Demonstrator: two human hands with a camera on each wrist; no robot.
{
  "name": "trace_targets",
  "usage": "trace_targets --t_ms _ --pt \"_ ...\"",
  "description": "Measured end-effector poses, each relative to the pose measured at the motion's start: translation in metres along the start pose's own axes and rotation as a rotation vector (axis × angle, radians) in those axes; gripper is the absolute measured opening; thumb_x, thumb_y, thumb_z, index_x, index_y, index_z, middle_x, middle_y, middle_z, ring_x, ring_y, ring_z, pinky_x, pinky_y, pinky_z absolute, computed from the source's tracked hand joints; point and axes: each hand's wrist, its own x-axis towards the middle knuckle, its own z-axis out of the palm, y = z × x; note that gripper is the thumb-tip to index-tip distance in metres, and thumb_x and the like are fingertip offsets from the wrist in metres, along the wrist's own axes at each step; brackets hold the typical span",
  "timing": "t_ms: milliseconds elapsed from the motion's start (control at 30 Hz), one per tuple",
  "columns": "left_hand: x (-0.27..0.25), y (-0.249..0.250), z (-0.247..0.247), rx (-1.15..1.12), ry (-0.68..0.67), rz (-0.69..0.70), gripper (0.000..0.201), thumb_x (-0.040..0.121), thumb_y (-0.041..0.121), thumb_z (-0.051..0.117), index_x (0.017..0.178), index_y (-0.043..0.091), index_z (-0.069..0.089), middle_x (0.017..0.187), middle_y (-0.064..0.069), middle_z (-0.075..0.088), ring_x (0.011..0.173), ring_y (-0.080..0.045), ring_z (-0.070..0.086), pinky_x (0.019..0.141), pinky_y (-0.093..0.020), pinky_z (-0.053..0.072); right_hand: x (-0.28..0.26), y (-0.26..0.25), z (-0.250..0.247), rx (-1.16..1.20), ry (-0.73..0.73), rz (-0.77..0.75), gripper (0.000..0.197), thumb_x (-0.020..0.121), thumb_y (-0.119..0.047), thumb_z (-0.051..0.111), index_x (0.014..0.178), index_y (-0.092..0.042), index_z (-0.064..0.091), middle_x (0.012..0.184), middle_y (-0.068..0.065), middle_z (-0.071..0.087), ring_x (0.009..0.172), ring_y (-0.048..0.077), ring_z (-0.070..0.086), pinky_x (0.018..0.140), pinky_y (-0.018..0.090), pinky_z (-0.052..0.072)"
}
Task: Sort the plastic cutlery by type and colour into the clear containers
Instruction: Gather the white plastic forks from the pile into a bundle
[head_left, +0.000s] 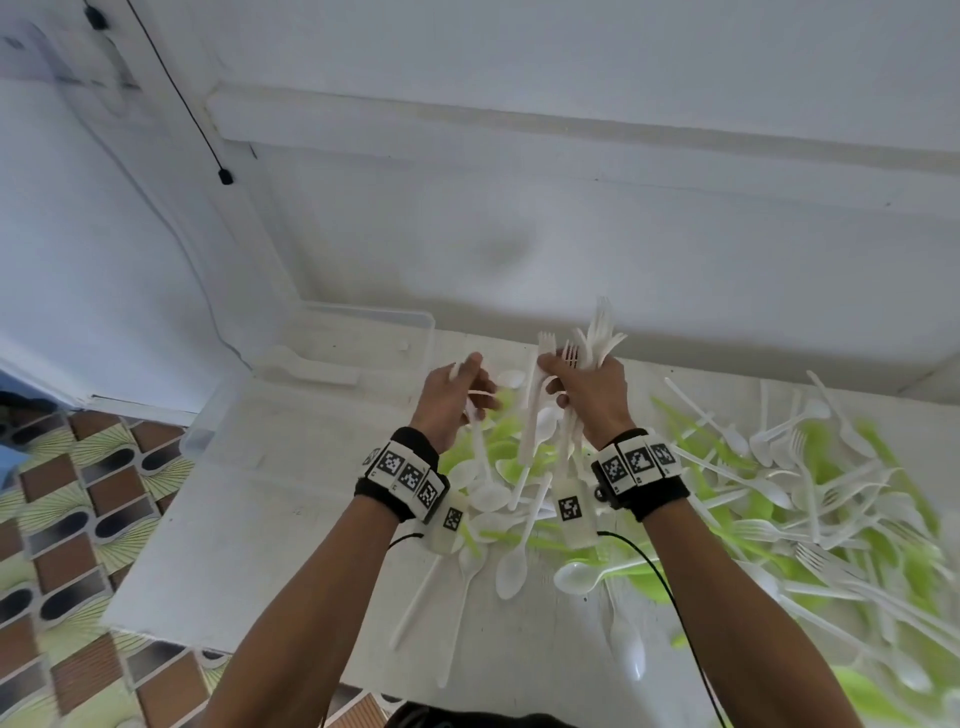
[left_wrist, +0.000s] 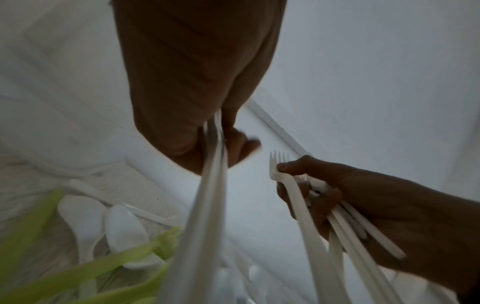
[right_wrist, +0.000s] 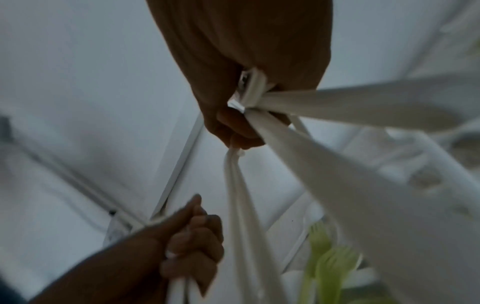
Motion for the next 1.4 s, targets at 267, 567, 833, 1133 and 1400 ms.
trace_targets --t_ms 267,567,833,1133,1400 --pt "0.002 -0.002 0.007 -0.19 -0.025 -0.03 0.034 0.096 0.033 0.067 0.079 0.019 0.042 0.066 0.002 0.039 0.047 -0.009 0.035 0.041 -0.02 0.025 -0.018 0.005 0.016 -0.096 -0.324 0.051 0.022 0.079 -0.014 0.085 0.089 -0.004 0.068 0.067 0.006 0.065 0.053 0.016 0.059 0.043 0.023 0.04" --pt "0.008 -0.006 0.006 -0.121 -0.077 0.011 0.068 0.075 0.066 0.078 0.093 0.004 0.06 0.095 -0.022 0.053 0.084 -0.037 0.052 0.077 -0.052 0.045 -0.026 0.017 0.021 0.054 -0.461 0.238 0.024 0.08 -0.014 0.086 0.093 -0.003 0.069 0.073 0.007 0.065 0.056 0.015 0.053 0.039 0.019 0.039" --pt "-0.003 0.0 0.012 -0.001 -0.34 -0.13 0.089 0.074 0.082 0.062 0.103 -0.003 0.069 0.09 -0.015 0.07 0.077 -0.029 0.066 0.07 -0.035 0.053 -0.026 0.016 0.018 0.065 -0.398 0.168 0.026 0.081 -0.016 0.085 0.092 0.0 0.068 0.071 0.011 0.066 0.053 0.015 0.057 0.043 0.021 0.043" --pt "0.005 -0.01 0.024 0.12 0.04 0.054 0.103 0.092 0.081 0.025 0.082 -0.015 0.06 0.067 -0.025 0.061 0.055 -0.031 0.059 0.062 -0.048 0.051 -0.036 0.018 0.024 0.242 -0.388 0.127 0.017 0.085 -0.007 0.079 0.092 -0.001 0.065 0.066 0.006 0.062 0.051 0.011 0.056 0.045 0.018 0.046" --pt "0.005 -0.005 0.028 -0.056 -0.008 0.051 0.054 0.107 0.047 0.037 0.114 0.005 0.071 0.078 -0.017 0.068 0.053 -0.022 0.057 0.047 -0.027 0.047 -0.031 0.02 0.029 0.159 -0.29 0.122 0.02 0.081 -0.007 0.083 0.09 0.002 0.068 0.066 0.009 0.064 0.05 0.013 0.057 0.047 0.019 0.049"
